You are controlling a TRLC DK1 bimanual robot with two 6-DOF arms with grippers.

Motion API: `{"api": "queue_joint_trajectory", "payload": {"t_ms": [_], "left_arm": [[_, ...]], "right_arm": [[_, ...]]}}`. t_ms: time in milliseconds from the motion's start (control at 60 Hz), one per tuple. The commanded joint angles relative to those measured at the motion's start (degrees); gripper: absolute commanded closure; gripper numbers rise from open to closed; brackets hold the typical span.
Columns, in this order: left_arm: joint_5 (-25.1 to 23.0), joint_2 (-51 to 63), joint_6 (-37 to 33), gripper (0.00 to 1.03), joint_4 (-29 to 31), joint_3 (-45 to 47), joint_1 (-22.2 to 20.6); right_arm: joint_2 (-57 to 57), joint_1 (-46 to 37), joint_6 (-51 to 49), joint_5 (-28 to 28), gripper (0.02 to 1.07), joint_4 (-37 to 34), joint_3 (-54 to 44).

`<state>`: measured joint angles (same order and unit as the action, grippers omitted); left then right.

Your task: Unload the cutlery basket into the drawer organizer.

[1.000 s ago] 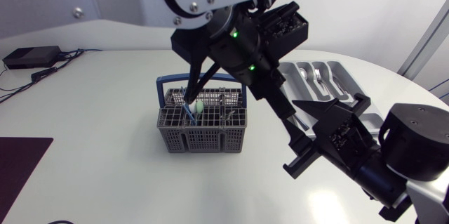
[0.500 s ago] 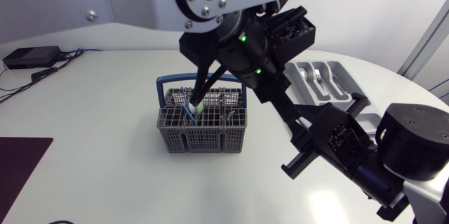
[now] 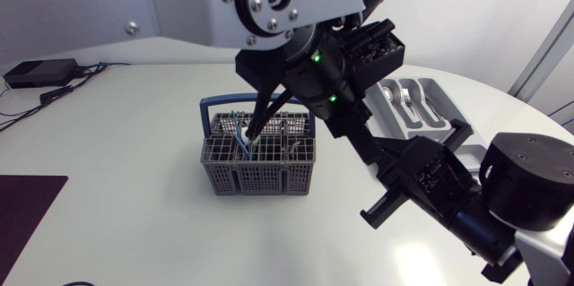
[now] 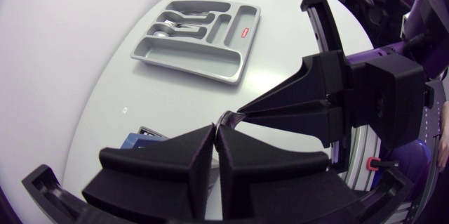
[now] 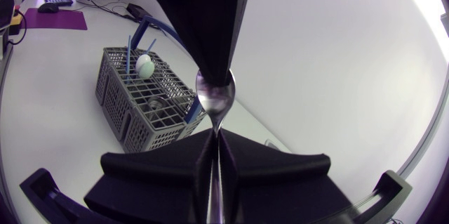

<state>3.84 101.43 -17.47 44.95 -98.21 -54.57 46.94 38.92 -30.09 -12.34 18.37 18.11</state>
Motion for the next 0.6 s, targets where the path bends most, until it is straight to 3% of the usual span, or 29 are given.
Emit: {"api": "queue_joint_trajectory", "payload": {"t_ms": [0,67,250,317,500,583], "left_arm": [[-0.2,0.9,1.7,0.89,-0.3,-1.4,-0.8],[0.1,0.9,1.7,0.81,-0.4,-1.5,-0.7],[0.6,-0.4,2.0,0.29,-1.2,-2.9,1.1],[0.8,-1.1,2.5,0.18,-1.9,-3.2,2.3],[2.8,-3.4,2.1,0.15,-2.9,-3.7,6.6],[3.8,-4.4,1.9,0.15,-2.8,-2.9,7.8]], "right_arm": [[0.2,1.0,-1.3,0.1,1.01,-0.8,0.5],[0.1,1.0,-1.5,0.2,1.01,-0.9,0.5],[-2.3,0.9,-1.5,2.0,1.01,-3.5,0.1],[-3.3,0.4,-1.5,3.4,1.01,-5.1,-0.2],[-6.5,-7.2,-1.5,13.2,1.01,-10.6,-0.7],[-8.4,-13.2,-2.3,20.2,1.01,-14.2,-0.4]]}}
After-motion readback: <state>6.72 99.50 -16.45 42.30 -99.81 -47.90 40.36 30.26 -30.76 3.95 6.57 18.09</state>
